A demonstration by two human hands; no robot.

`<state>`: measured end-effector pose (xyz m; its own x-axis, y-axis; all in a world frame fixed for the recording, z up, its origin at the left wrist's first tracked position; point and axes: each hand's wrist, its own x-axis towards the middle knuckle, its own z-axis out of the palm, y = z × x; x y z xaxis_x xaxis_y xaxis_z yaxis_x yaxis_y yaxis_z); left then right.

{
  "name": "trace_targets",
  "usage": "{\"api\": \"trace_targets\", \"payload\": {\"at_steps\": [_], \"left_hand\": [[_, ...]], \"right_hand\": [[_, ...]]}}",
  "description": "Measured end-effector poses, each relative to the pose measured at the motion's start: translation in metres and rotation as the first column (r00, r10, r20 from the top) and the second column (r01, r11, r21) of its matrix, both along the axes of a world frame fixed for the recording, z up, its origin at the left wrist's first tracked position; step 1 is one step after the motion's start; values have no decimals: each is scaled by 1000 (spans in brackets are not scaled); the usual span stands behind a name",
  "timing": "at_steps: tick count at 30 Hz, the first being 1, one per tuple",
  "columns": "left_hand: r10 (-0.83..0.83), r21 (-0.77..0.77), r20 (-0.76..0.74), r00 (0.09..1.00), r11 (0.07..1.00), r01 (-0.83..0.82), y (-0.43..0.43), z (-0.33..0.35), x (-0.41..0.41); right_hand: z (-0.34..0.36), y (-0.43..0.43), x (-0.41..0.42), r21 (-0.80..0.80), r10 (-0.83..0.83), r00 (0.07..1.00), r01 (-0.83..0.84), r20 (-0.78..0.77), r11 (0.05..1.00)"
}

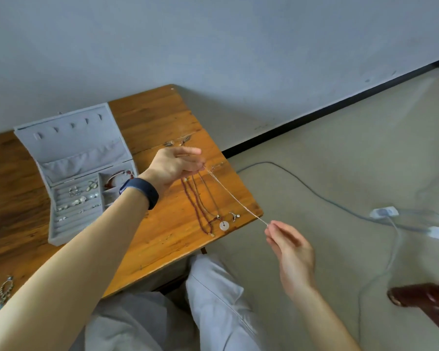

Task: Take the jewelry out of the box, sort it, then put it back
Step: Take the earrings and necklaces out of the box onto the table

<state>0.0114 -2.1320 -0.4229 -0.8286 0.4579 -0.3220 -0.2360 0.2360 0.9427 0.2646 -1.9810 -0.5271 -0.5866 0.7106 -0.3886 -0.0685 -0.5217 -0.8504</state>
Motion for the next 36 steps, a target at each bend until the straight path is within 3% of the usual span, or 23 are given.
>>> {"api": "trace_targets", "payload": {"at_steps": [5,11,23,29,36], "left_hand": [[-164,-256,-214,963,961,106,28,8,-32],[-202,-397,-402,893,917,29,70,-2,-59],[-395,-593,-493,775,805,33,89,-47,-80],[-541,-708,-529,653,706,12,92,-52,-81],[-590,-756,-512,624,654,-2,86,-49,-79]], "right_hand": [[-4,4,-8,66,-6,998,2,66,998],[-4,-11,-34,101,1,993,-13,117,995],[-19,-16,-52,266,-75,960,1,270,964],[-18,-15,-52,396,-73,962,-39,264,918],[-20,-17,-50,450,-57,968,-61,245,891]]}}
